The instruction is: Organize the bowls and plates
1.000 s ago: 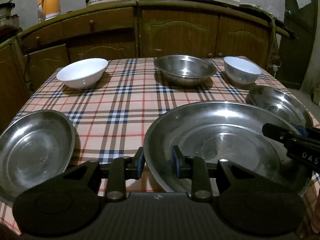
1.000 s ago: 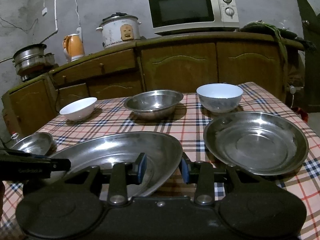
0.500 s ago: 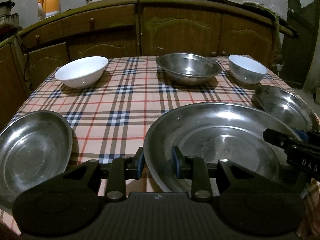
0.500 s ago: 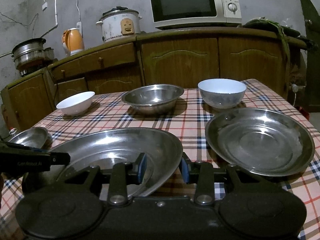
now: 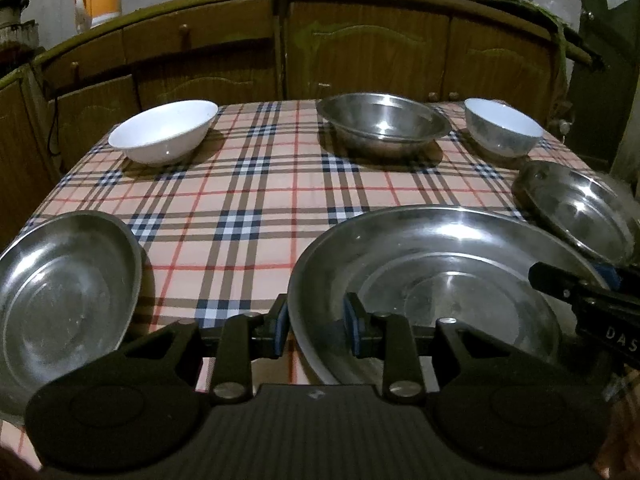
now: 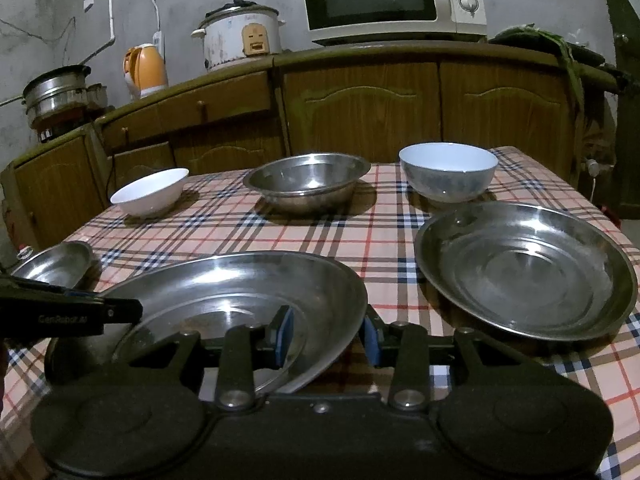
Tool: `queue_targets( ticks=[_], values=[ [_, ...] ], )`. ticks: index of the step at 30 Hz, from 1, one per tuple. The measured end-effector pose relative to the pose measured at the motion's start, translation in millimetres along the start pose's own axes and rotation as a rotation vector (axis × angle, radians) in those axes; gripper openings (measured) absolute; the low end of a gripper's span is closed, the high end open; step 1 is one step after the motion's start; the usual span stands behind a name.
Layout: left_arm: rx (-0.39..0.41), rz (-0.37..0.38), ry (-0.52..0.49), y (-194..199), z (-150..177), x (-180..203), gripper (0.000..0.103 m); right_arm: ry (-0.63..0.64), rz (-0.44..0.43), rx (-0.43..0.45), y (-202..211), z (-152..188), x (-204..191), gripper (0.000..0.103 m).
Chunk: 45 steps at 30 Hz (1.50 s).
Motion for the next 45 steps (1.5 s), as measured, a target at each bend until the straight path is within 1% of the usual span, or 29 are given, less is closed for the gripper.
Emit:
queue_targets(
  ticks=[16, 20, 22, 24, 26, 28, 29, 30, 32, 33, 34, 37, 41, 43, 45],
  values=[
    [-0.057, 0.018, -0.001, -6, 12, 3, 0.03, -0.01, 0.012, -0.056, -6, 10, 3, 0.05],
    [-0.057, 0.015, -0.006, -5, 13, 3, 0.031, -0.01, 0.02, -0.062, -6, 12, 3, 0.051],
    [-0.056, 0.015, -0.004, -5, 13, 3, 0.032, -0.01, 0.021, -0.058, -5, 12, 3, 0.053],
    [-0.056, 0.015, 0.0, -4, 13, 3, 0.033, -0.007, 0.028, -0.046, -3, 11, 4, 0.064],
    [-0.057, 0.015, 0.005, -3, 13, 2, 0.033, -0.009, 0.041, -0.034, -2, 10, 6, 0.071],
    [-0.062, 0.009, 0.01, -1, 14, 1, 0.041, -0.019, 0.054, -0.026, 0, 8, 9, 0.072],
    [-0.062, 0.005, 0.013, 0, 14, 0, 0.042, -0.029, 0.059, -0.022, 1, 8, 11, 0.074],
    [-0.063, 0.002, 0.016, 1, 14, 0, 0.046, -0.037, 0.06, -0.018, 2, 7, 13, 0.077],
    [-0.061, -0.003, 0.029, 5, 15, -2, 0.049, -0.057, 0.057, -0.002, 7, 6, 15, 0.08],
    [-0.06, -0.002, 0.036, 7, 15, -3, 0.052, -0.061, 0.057, 0.008, 10, 5, 16, 0.081],
    [-0.059, -0.002, 0.041, 8, 14, -4, 0.057, -0.062, 0.064, 0.019, 14, 3, 16, 0.081],
    [-0.051, -0.012, 0.051, 15, 12, -5, 0.067, -0.055, 0.11, 0.044, 24, 0, 16, 0.082],
    [-0.045, -0.006, 0.053, 25, 9, -5, 0.074, -0.055, 0.133, 0.064, 35, -3, 14, 0.082],
    [-0.038, -0.01, 0.051, 30, 7, -5, 0.079, -0.038, 0.142, 0.07, 39, -3, 10, 0.082],
    [-0.032, -0.015, 0.051, 35, 5, -5, 0.081, -0.022, 0.144, 0.072, 44, -3, 4, 0.082]
  ],
)
Point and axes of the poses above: each gripper's, at about its wrist camera, not at the fingertips, and y roughly against the way its jaws point, x to its right, z to its underside, the point moved 7 cm from there along -y, roughly the way its jaws point, and after that the axes turned 12 degrees about -y, right-handed, at the moved point
